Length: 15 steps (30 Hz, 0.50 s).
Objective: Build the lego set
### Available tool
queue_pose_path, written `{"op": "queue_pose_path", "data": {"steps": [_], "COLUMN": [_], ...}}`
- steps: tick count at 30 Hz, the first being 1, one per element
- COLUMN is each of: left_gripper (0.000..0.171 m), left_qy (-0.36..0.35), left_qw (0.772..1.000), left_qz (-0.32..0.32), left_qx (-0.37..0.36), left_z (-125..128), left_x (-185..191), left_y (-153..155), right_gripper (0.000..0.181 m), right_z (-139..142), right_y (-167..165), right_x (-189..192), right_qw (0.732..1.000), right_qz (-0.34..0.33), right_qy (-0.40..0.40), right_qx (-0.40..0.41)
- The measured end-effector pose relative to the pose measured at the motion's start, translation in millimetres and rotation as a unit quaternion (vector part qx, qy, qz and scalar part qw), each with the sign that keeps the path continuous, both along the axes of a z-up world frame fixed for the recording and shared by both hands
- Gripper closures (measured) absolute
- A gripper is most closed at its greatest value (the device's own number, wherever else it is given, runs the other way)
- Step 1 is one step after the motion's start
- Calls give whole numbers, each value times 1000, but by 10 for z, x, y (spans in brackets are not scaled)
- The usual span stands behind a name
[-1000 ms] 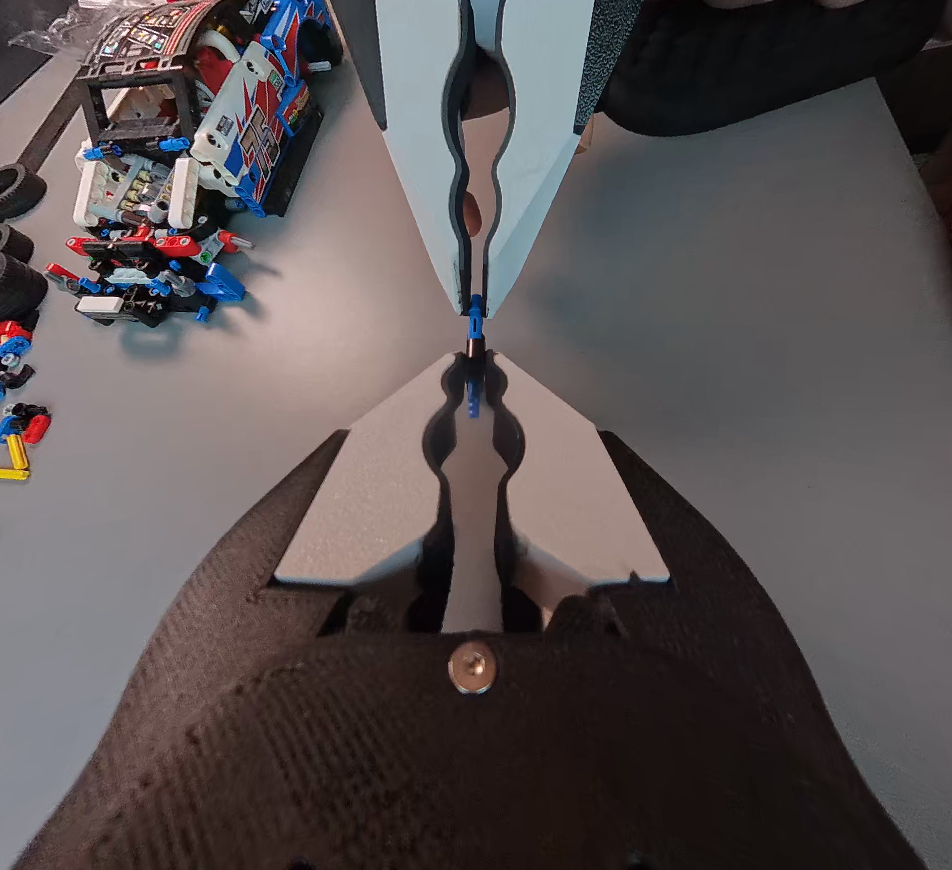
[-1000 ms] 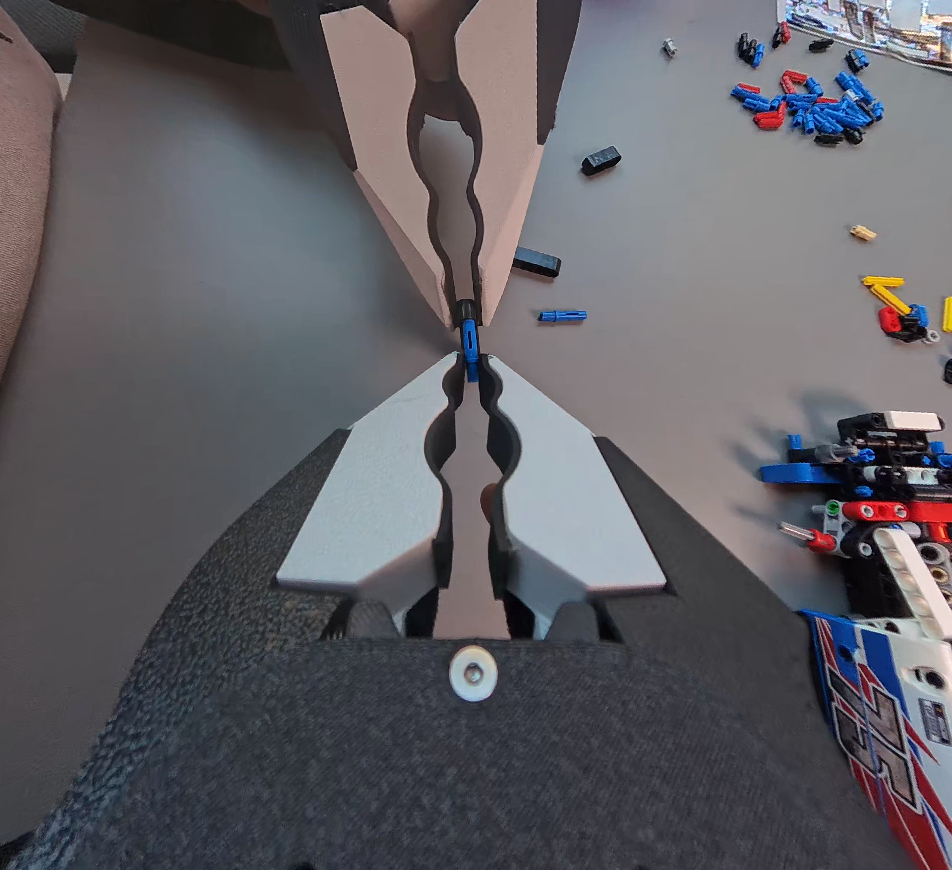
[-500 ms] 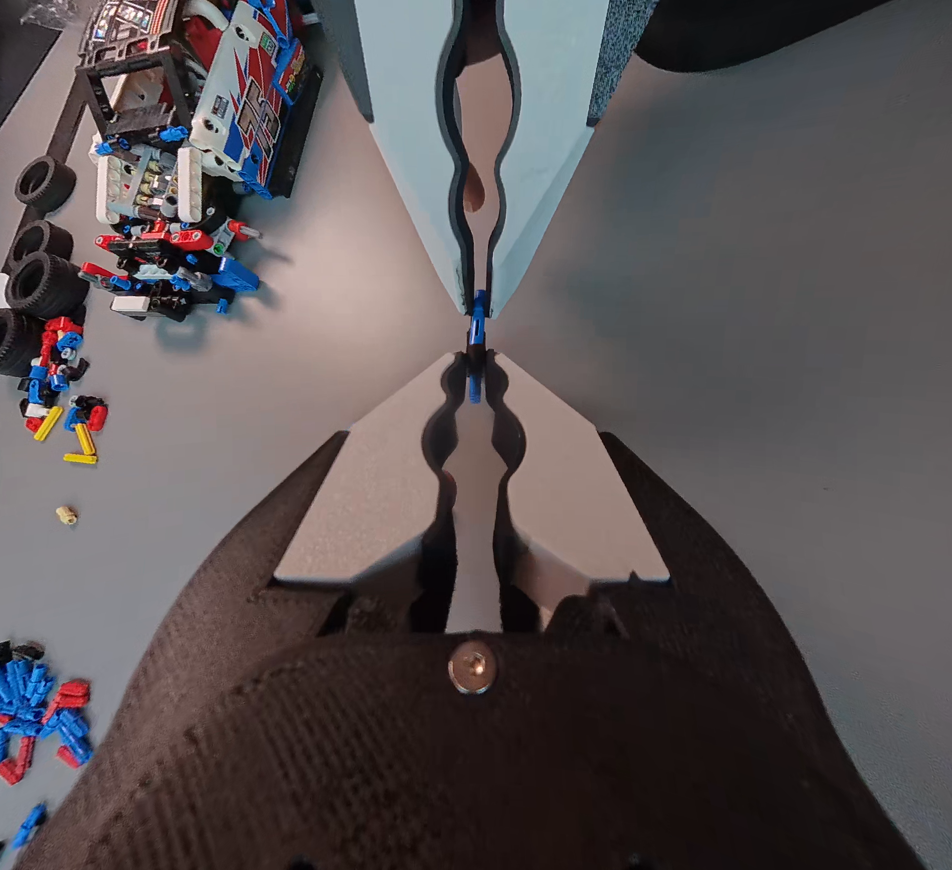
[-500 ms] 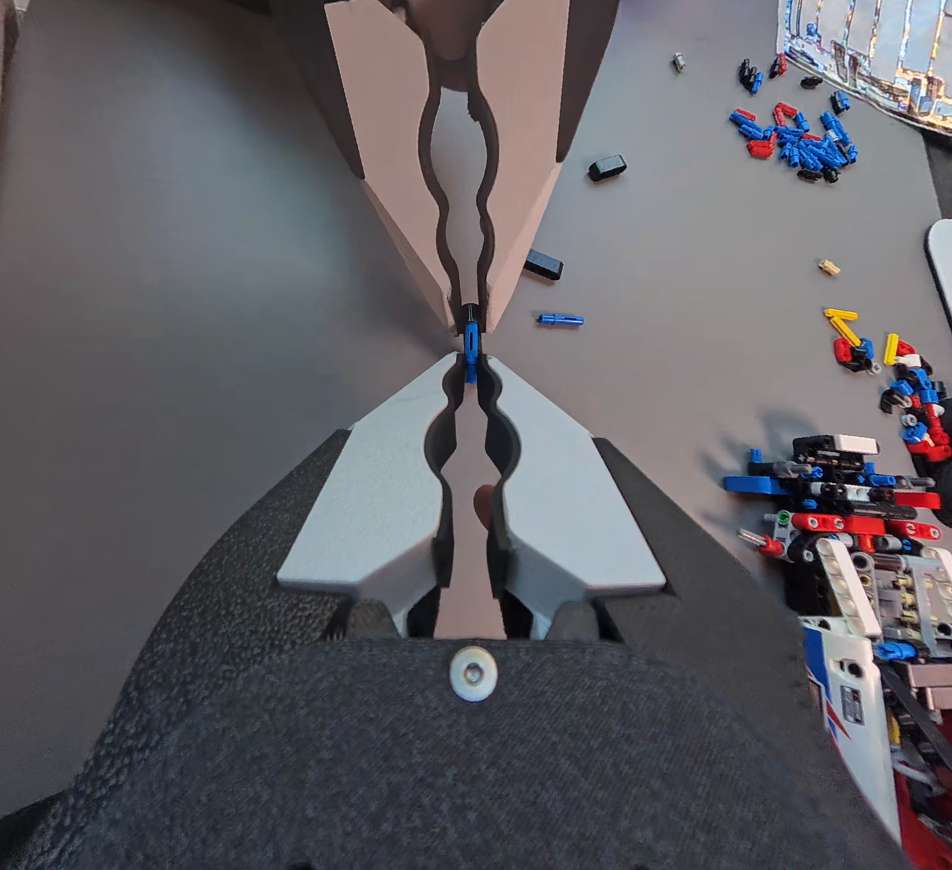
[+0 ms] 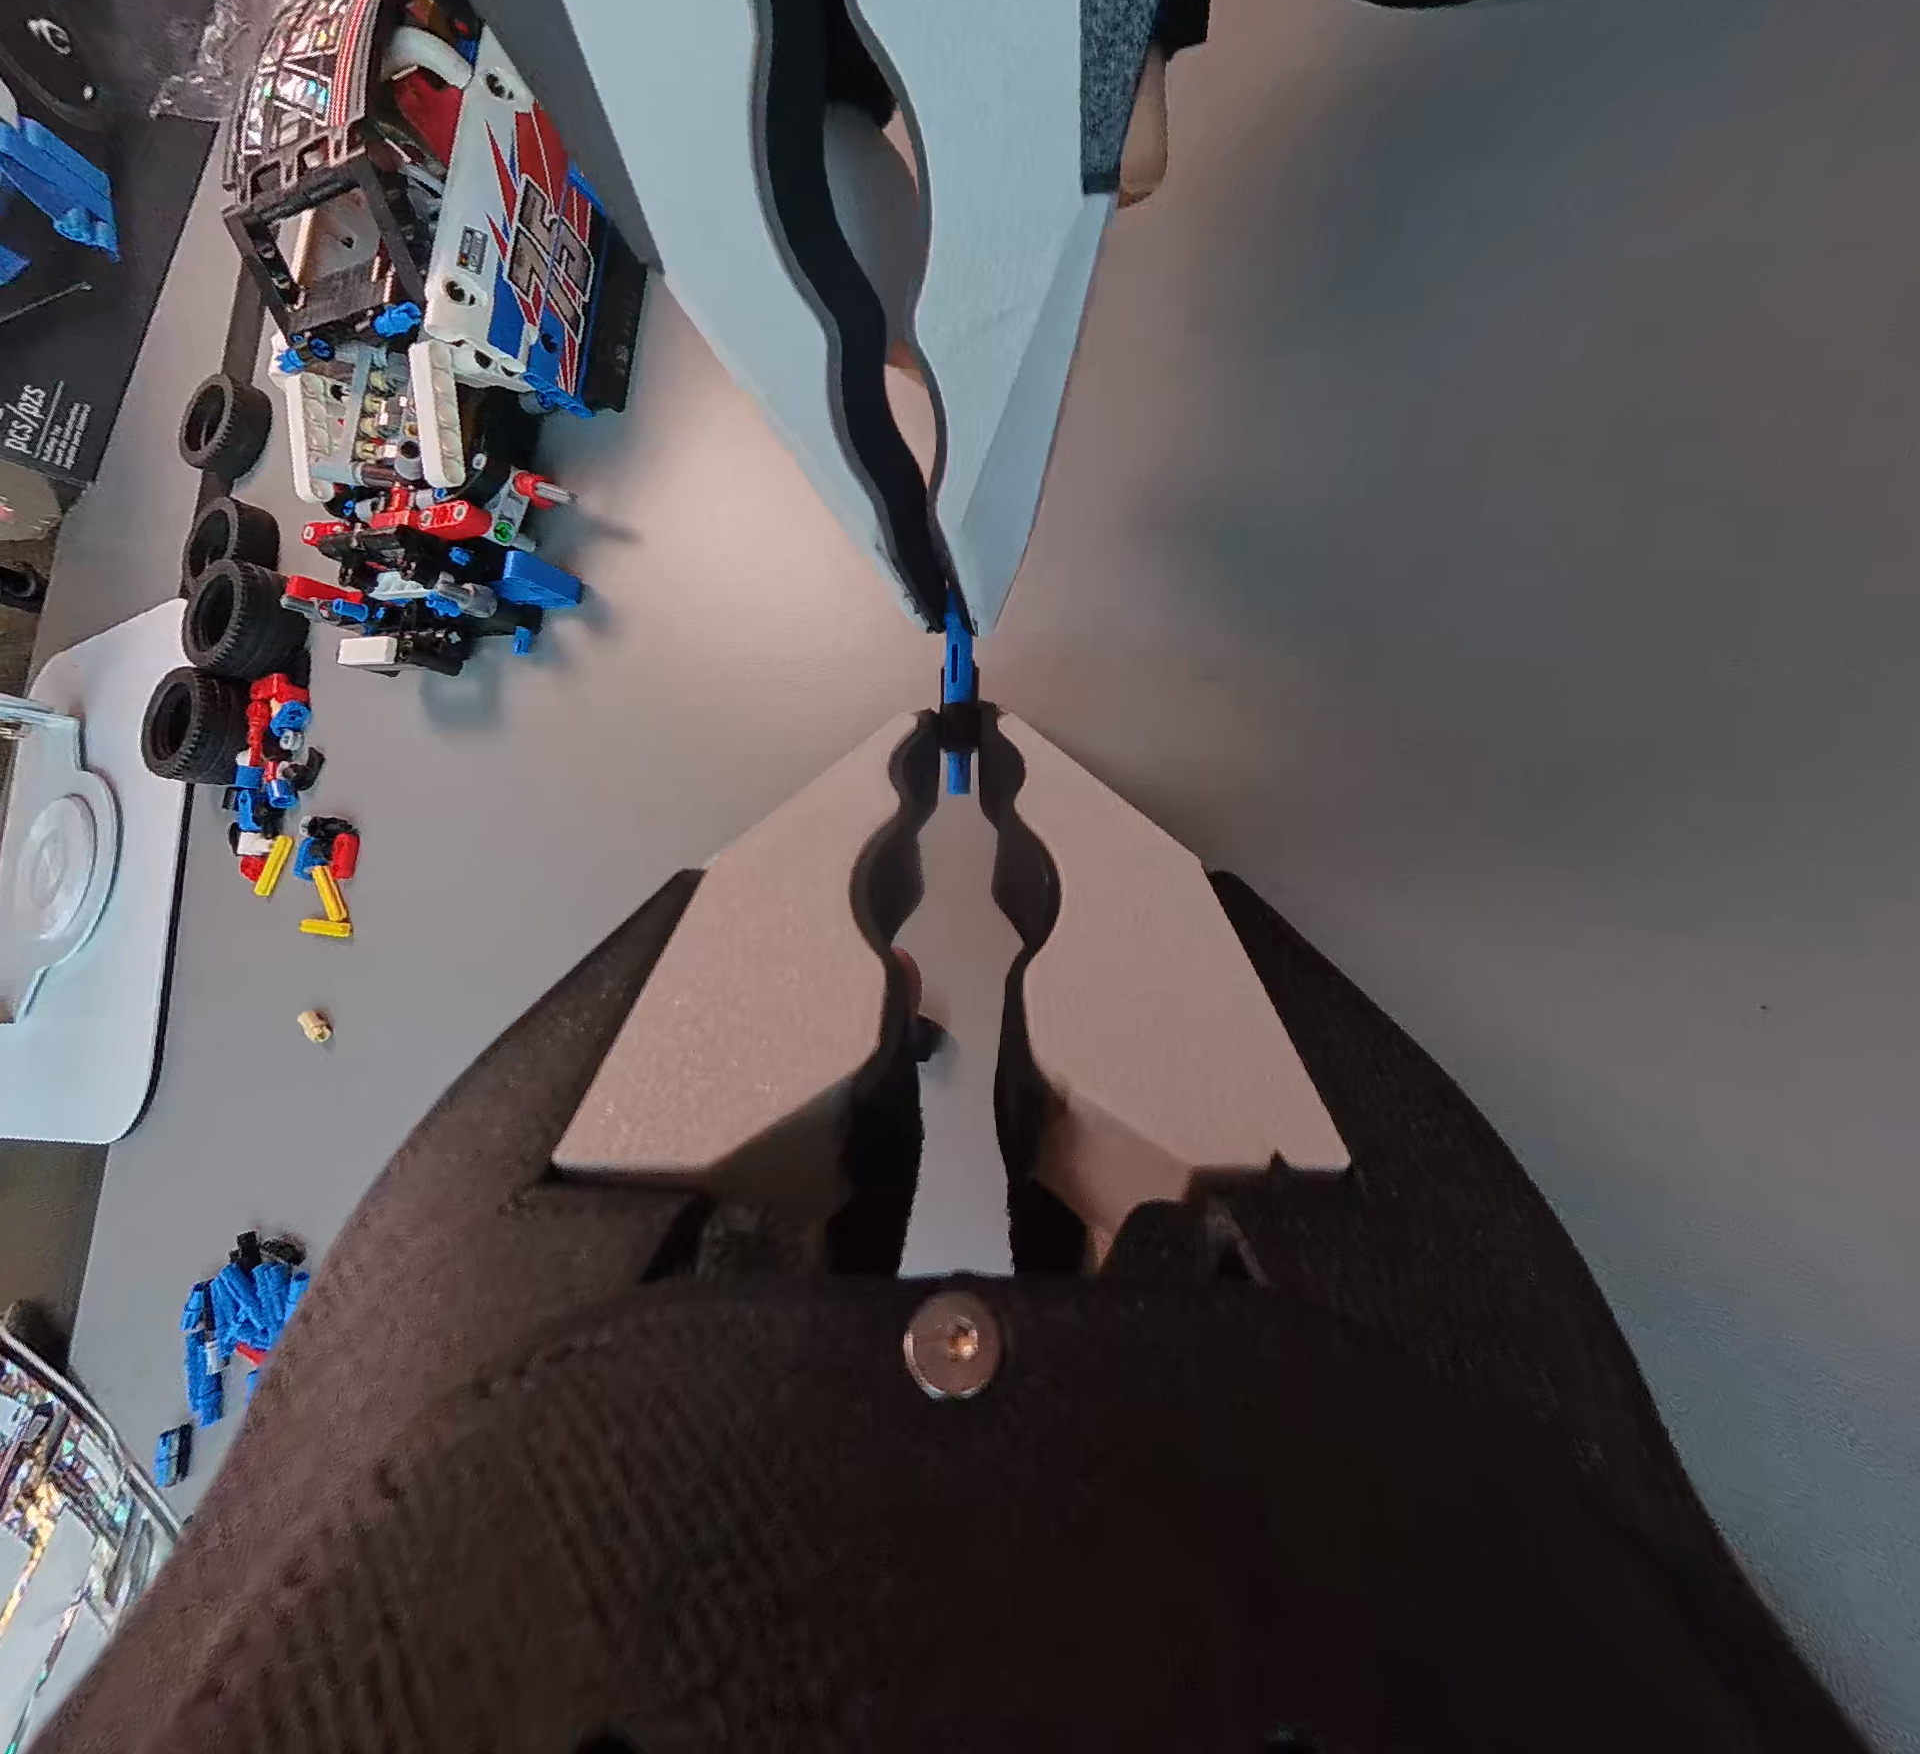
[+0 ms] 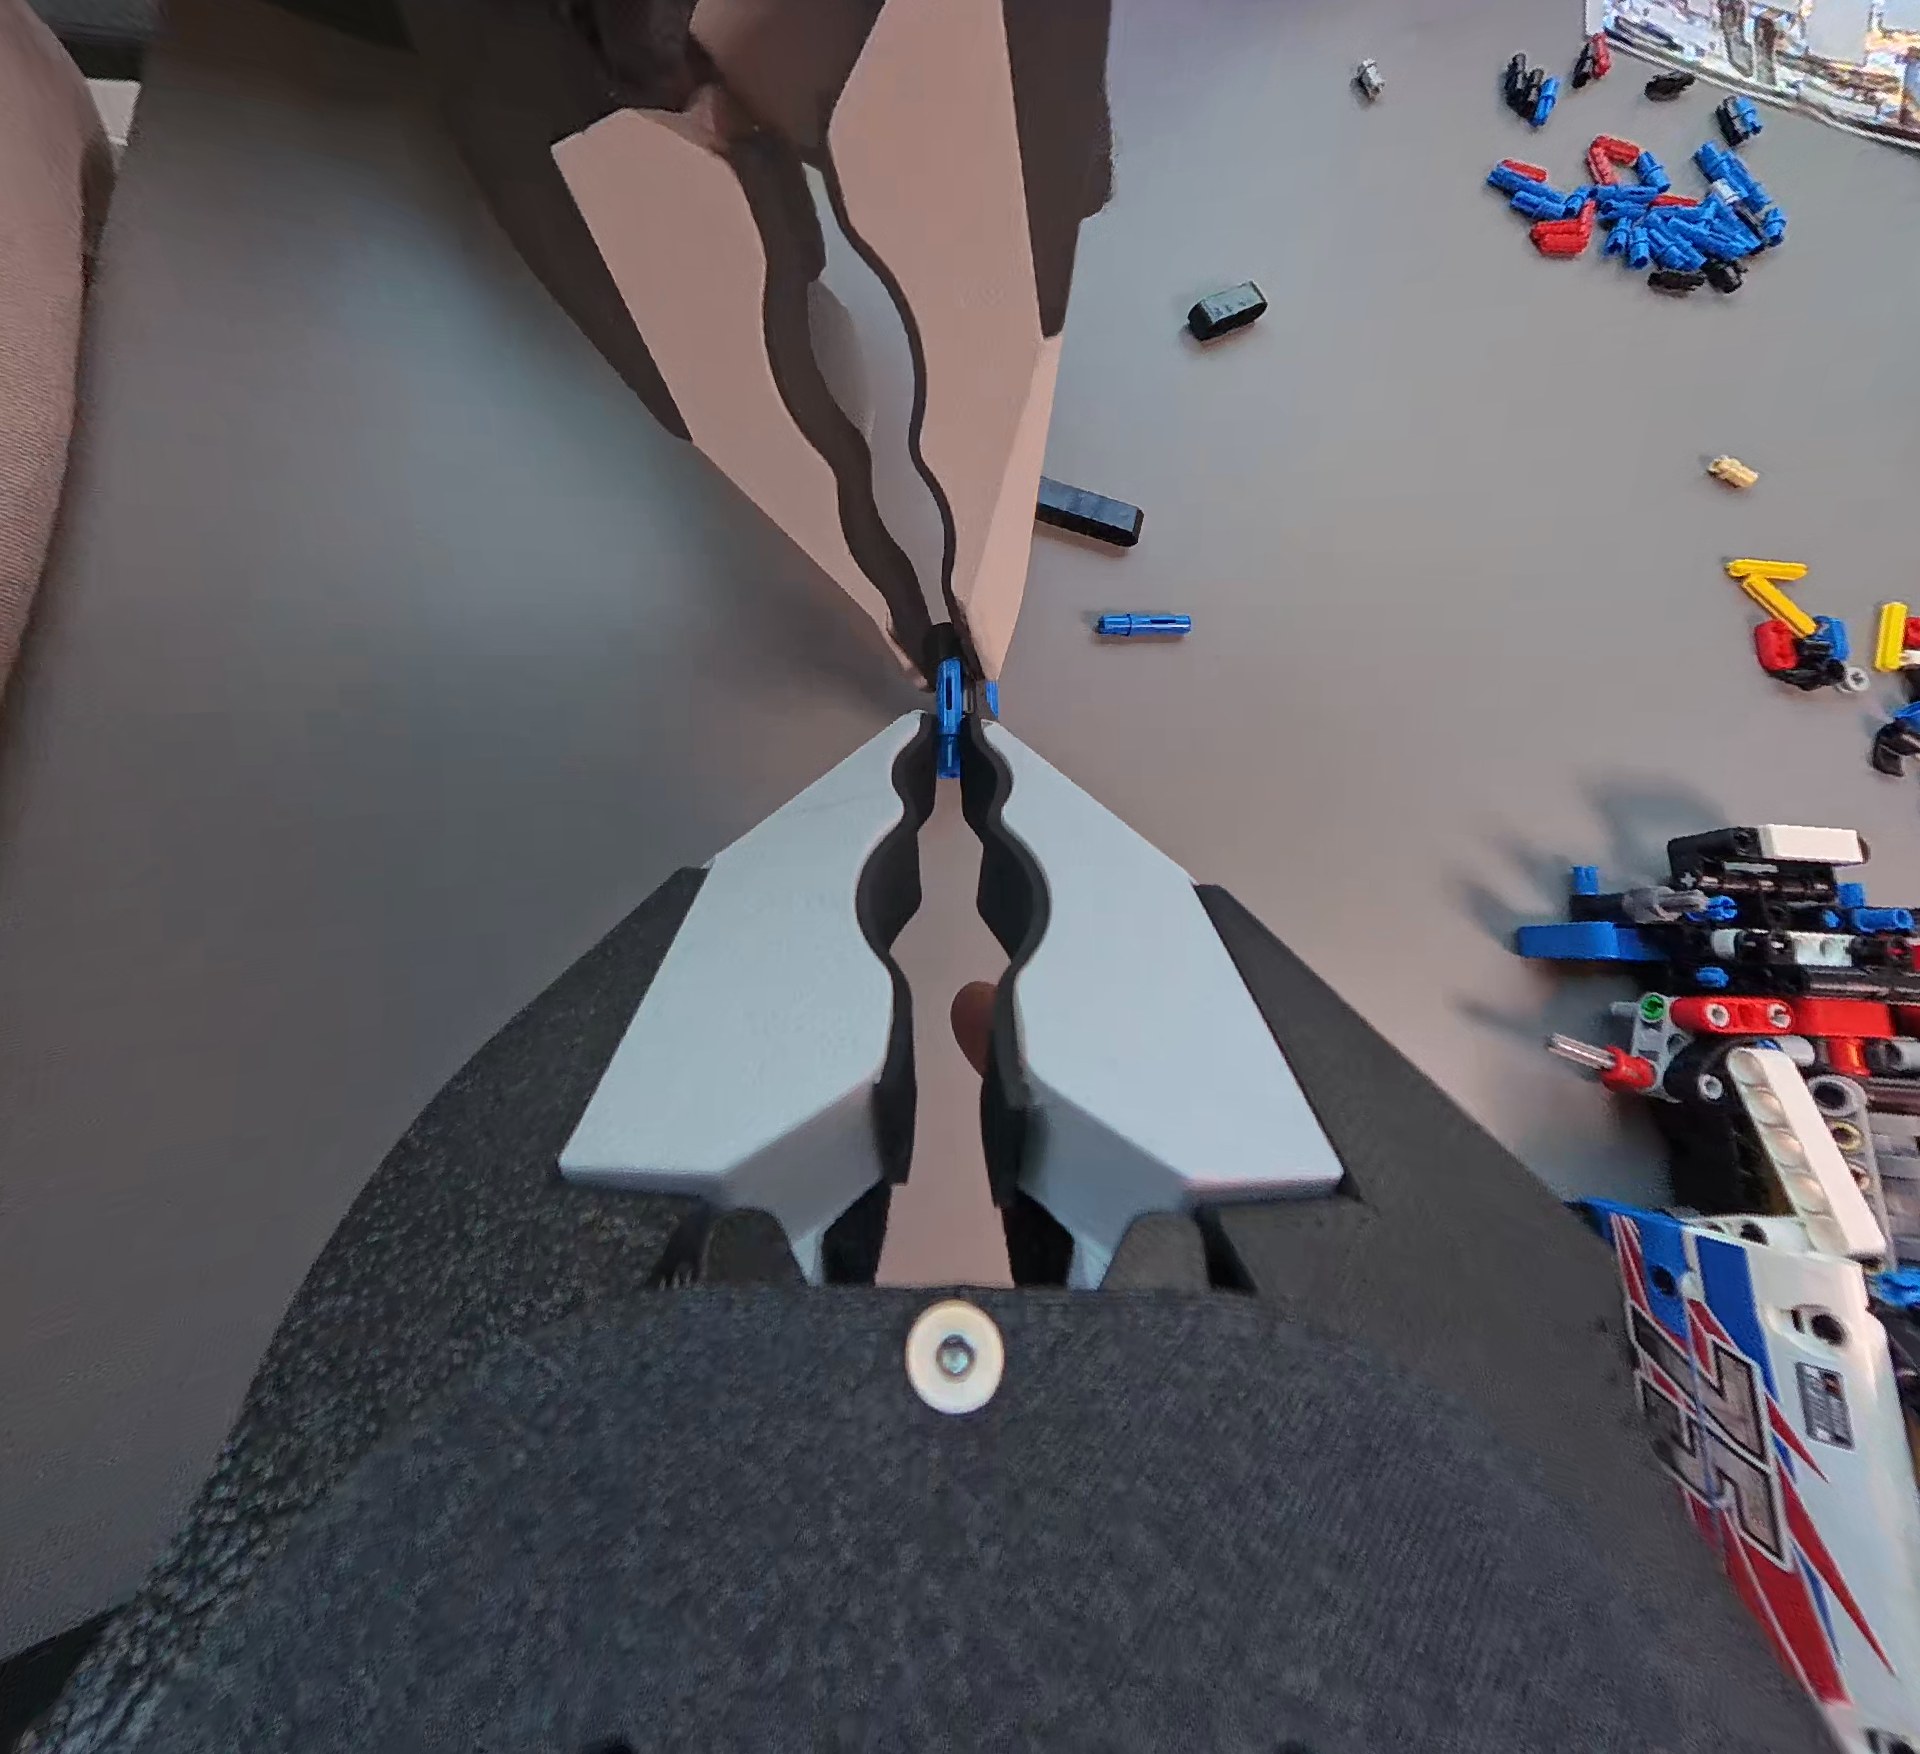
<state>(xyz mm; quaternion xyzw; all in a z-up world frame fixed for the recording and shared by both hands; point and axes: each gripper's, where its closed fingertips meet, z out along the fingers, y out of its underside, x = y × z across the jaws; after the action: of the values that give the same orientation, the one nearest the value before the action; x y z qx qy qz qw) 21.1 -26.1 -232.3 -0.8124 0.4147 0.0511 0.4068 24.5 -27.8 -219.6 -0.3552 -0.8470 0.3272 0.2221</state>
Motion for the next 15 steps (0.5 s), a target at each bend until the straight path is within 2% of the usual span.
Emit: {"op": "queue_pose_path", "data": {"steps": [4, 7, 9, 15], "left_gripper": [165, 165, 166, 166], "left_qy": [58, 93, 67, 30], "left_qw": [998, 995, 997, 999], "left_qz": [-1, -16, -7, 2], "left_qx": [26, 43, 33, 30], "left_z": [-35, -61, -43, -10], "left_x": [-9, 82, 81, 25], "left_y": [28, 53, 72, 62], "right_gripper": [180, 181, 181, 181], "right_z": [11, 112, 80, 196], "right_y": [-17, -106, -73, 117], "right_x": [17, -10, -3, -1], "right_qw": [1000, 998, 999, 998], "right_qz": [-5, -15, -19, -41], "right_qy": [-15, -24, -23, 18], "right_qx": [-12, -60, -31, -45]}}
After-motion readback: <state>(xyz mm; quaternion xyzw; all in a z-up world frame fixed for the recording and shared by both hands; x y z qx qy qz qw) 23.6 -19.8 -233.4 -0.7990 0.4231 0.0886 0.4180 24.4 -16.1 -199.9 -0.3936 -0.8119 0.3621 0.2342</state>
